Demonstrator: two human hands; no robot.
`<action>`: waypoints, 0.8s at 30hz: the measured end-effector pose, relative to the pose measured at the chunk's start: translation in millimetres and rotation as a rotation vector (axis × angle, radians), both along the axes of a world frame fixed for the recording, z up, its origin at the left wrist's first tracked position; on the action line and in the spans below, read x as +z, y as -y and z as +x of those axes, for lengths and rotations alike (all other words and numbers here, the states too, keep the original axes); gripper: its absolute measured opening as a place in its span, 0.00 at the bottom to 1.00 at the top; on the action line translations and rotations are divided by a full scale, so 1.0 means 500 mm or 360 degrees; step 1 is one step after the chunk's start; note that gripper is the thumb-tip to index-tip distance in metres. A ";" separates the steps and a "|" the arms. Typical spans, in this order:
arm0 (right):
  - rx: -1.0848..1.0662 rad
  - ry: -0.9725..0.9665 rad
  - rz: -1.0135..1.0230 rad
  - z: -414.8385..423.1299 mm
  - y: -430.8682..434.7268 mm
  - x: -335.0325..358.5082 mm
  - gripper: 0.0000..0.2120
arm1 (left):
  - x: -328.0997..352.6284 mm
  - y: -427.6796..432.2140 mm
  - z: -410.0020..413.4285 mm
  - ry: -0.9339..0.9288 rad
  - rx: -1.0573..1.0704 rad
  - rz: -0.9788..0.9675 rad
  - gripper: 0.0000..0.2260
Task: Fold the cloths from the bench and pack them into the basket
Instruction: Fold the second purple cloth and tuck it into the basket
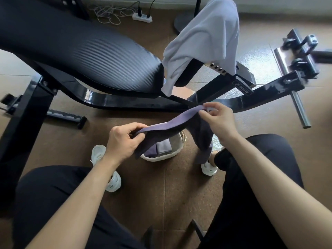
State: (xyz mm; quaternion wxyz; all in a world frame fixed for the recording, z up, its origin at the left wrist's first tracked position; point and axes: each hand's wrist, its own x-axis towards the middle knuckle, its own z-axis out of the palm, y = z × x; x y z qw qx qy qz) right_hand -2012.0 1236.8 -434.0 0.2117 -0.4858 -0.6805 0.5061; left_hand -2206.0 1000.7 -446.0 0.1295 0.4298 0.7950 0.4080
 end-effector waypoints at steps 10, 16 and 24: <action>0.1209 0.0012 0.0153 -0.061 0.149 -0.009 0.12 | 0.014 -0.018 0.047 0.0210 -0.0163 0.0101 0.04; 0.1065 0.0109 0.0059 -0.072 0.132 -0.020 0.03 | 0.015 -0.008 0.033 0.0200 -0.0169 0.0128 0.06; 0.0872 0.0236 0.0014 -0.064 0.096 -0.024 0.05 | 0.013 -0.001 0.020 0.0345 -0.0112 0.0237 0.07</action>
